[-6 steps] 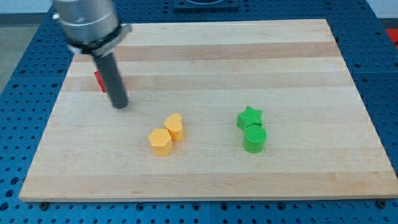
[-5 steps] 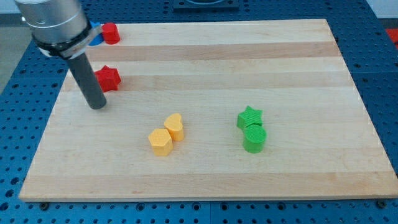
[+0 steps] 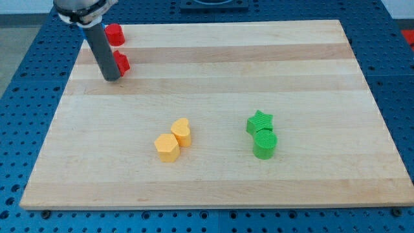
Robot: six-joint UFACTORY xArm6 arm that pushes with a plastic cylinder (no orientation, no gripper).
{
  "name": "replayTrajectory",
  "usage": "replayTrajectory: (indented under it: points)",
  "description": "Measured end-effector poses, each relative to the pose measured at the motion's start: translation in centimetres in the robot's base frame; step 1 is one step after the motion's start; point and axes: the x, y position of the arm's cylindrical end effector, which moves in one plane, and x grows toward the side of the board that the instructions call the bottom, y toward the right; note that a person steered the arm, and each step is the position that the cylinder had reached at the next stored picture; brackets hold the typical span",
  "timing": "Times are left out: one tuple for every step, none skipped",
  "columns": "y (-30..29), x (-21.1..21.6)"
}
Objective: Push the red star to the red circle
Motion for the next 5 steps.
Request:
replayTrajectory:
  points:
    - [0.0, -3.5]
    - [0.0, -5.4]
    - [0.3, -6.2]
    - [0.7, -7.5]
    - [1.3, -9.1]
